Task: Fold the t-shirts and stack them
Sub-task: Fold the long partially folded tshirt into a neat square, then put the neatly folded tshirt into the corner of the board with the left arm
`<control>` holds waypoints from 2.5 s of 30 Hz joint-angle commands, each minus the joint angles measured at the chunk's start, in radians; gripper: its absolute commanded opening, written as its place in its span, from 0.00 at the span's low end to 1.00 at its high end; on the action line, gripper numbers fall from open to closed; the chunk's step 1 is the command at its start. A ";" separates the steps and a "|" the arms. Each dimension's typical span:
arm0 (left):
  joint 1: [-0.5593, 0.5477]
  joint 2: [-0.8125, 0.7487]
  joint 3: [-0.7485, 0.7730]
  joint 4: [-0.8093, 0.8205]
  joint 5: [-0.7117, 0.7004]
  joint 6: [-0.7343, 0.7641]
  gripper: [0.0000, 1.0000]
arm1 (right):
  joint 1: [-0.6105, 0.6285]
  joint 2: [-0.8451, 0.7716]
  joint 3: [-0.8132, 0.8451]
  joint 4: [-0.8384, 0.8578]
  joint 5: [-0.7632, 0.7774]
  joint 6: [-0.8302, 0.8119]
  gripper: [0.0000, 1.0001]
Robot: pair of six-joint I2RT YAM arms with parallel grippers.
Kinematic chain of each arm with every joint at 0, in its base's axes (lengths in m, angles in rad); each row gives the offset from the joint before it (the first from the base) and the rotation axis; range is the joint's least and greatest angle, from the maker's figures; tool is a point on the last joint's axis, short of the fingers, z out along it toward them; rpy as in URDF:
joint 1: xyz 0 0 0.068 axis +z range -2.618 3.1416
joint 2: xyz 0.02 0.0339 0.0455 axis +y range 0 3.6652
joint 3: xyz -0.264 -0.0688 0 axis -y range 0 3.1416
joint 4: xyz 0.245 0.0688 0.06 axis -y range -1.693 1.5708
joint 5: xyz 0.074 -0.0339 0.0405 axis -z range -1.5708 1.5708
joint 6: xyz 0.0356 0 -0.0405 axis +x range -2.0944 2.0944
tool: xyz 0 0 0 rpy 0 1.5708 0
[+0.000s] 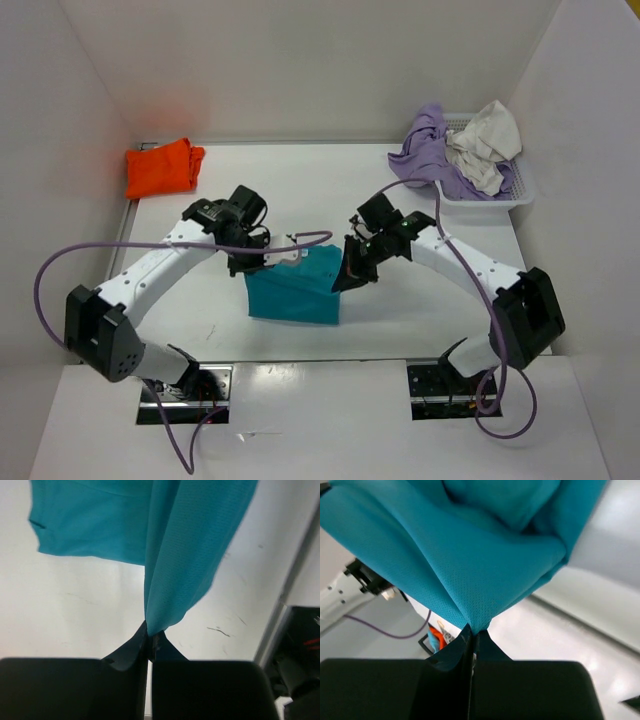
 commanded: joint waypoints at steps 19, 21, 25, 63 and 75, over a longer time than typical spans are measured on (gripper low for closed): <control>0.126 0.331 0.202 0.378 -0.011 -0.145 0.00 | -0.267 0.385 0.257 0.091 -0.094 -0.219 0.02; 0.126 0.356 0.203 0.418 -0.011 -0.171 0.02 | -0.278 0.394 0.257 0.123 -0.082 -0.182 0.15; 0.135 0.410 0.212 0.515 -0.029 -0.222 0.08 | -0.288 0.455 0.301 0.250 -0.051 -0.140 0.32; 0.252 0.447 0.174 0.648 0.244 -0.495 0.61 | -0.073 0.497 0.299 0.217 0.631 -0.087 0.00; 0.292 0.428 0.128 0.529 0.244 -0.638 0.68 | -0.156 0.663 0.431 0.257 0.592 -0.191 0.00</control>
